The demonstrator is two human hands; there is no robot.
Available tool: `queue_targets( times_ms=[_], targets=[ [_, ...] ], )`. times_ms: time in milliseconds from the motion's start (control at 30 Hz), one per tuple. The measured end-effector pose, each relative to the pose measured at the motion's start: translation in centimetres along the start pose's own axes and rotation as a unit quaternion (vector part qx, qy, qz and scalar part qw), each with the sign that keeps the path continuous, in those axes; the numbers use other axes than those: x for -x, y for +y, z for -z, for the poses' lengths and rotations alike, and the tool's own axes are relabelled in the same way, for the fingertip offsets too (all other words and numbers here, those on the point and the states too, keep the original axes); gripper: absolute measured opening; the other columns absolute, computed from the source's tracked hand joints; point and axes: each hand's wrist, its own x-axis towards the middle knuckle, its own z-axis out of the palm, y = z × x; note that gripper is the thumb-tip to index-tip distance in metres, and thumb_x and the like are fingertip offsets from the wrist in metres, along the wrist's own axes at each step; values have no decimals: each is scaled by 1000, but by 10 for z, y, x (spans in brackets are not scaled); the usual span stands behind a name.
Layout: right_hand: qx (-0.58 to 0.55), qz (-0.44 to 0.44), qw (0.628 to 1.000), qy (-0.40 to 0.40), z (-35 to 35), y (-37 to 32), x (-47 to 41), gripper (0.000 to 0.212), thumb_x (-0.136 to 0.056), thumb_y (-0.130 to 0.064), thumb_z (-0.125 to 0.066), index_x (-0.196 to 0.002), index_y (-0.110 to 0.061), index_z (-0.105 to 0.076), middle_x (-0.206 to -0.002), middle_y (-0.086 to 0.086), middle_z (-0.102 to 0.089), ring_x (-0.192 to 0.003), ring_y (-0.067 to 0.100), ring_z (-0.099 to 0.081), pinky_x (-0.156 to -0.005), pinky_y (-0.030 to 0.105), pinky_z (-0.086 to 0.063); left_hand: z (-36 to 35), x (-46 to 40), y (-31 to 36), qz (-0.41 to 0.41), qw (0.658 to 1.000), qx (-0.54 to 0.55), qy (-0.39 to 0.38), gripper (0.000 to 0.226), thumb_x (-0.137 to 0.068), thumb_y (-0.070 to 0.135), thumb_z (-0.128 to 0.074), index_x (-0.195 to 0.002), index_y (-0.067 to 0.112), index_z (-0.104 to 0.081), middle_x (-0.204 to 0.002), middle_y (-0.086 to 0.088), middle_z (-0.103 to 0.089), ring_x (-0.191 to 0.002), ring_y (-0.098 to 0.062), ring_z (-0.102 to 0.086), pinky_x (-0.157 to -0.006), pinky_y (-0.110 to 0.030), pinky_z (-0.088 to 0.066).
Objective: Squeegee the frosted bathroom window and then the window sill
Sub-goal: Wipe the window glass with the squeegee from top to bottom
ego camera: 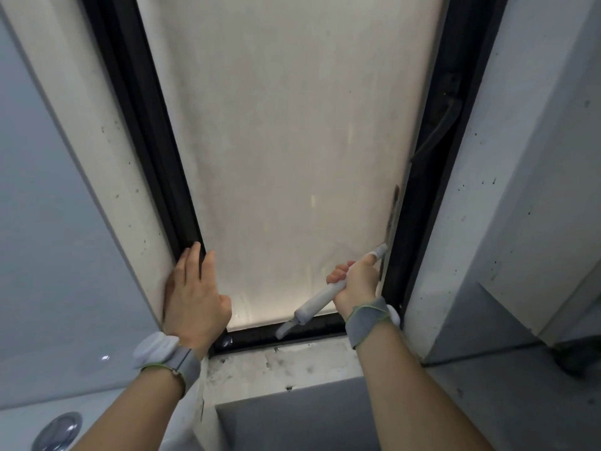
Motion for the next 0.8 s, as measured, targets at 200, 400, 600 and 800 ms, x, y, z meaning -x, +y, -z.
queue_targets(
  times_ms=[200, 400, 600, 800],
  targets=[
    [48, -21, 998, -19, -25, 54, 30, 51, -99, -62, -28, -78, -15, -36, -45, -2, -33, -30, 13, -28, -37, 17, -29, 2, 0, 1, -11, 1000, 9, 9, 80, -67, 6, -63, -144, 4, -41, -158, -19, -31, -144, -38, -28, -116, -49, -31],
    [85, -27, 995, -41, -21, 66, 44, 54, -96, -64, -32, -81, -13, -39, -48, -1, -37, -33, 14, -32, -39, 19, -32, 3, 1, 1, -15, 1000, 12, 4, 80, -66, 6, -63, -143, 4, -41, -157, -19, -31, -144, -38, -26, -116, -50, -31],
    [88, 29, 996, -8, -3, 44, 25, 53, -96, -63, -33, -83, -12, -41, -42, -4, -37, -31, 12, -32, -35, 20, -31, 6, 3, 1, -13, 1000, 26, 5, 80, -67, 5, -63, -144, 4, -40, -158, -20, -28, -143, -38, -26, -115, -50, -32],
    [122, 70, 990, 22, 16, 21, -3, 52, -96, -62, -32, -83, -12, -43, -50, -1, -39, -34, 13, -33, -37, 20, -32, 6, 5, 1, -23, 999, 38, 10, 79, -68, 1, -62, -144, 1, -40, -158, -22, -27, -145, -40, -25, -118, -49, -30]
  ],
)
